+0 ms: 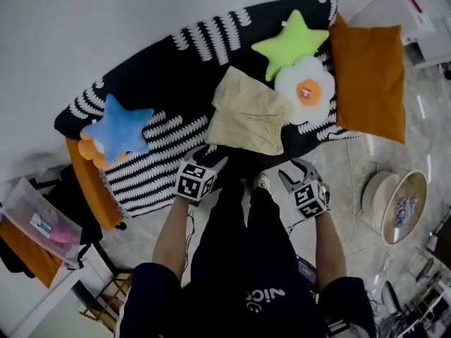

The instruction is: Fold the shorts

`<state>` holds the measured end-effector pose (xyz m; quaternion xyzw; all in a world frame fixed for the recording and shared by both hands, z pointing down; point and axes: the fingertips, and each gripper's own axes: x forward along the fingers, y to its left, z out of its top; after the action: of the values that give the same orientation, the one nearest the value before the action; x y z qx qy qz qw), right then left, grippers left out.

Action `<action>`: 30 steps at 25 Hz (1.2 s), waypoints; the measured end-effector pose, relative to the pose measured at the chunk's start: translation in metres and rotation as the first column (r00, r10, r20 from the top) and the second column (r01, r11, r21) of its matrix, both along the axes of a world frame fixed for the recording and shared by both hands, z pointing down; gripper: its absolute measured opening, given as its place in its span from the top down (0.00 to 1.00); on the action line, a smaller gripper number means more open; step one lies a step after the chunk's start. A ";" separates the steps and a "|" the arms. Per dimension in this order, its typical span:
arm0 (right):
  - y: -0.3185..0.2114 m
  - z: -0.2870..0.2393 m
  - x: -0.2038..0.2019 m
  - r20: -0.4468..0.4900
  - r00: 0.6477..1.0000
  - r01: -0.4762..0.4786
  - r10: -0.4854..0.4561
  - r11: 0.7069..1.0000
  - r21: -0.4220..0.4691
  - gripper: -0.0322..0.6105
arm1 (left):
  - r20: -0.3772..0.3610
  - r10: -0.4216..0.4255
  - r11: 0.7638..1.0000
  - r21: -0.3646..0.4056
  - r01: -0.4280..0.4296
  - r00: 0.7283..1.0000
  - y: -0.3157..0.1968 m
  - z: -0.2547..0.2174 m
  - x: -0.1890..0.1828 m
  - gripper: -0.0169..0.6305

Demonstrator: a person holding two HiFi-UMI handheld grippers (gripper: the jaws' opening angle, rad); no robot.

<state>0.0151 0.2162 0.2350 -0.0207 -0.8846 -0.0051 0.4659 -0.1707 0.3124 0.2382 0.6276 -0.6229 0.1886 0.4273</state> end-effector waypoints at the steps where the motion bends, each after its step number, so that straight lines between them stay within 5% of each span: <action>1: -0.001 0.006 -0.003 -0.013 1.000 0.005 -0.005 1.000 -0.002 0.65 | 0.000 0.022 1.000 -0.012 -0.022 1.000 -0.002 0.007 -0.004 0.56; 7: 0.000 0.036 -0.013 -0.087 0.991 0.100 -0.103 0.994 -0.035 0.65 | -0.010 0.143 0.982 -0.124 -0.143 0.990 -0.012 0.051 -0.012 0.56; 17: -0.043 0.111 -0.038 -0.095 0.993 0.054 -0.063 0.994 -0.100 0.70 | 0.110 0.272 0.943 -0.227 -0.243 0.956 -0.058 0.146 -0.061 0.58; 20: -0.035 0.162 -0.023 -0.165 0.973 0.142 -0.162 0.982 -0.124 0.70 | 0.123 0.373 0.904 -0.273 -0.330 0.920 -0.062 0.181 -0.060 0.61; 25: -0.024 0.236 0.008 -0.269 0.911 0.295 -0.314 0.949 -0.108 0.70 | 0.190 0.580 0.793 -0.351 -0.498 0.792 -0.059 0.236 -0.059 0.62; 30: -0.023 0.284 0.030 -0.316 0.848 0.436 -0.426 0.899 -0.042 0.69 | 0.140 0.658 0.724 -0.386 -0.571 0.740 -0.047 0.276 -0.057 0.61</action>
<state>0.0455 0.1927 0.5188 -0.2117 -0.7707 -0.1198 0.5889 -0.2277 0.2651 0.5139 0.6907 -0.3895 0.5011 0.3465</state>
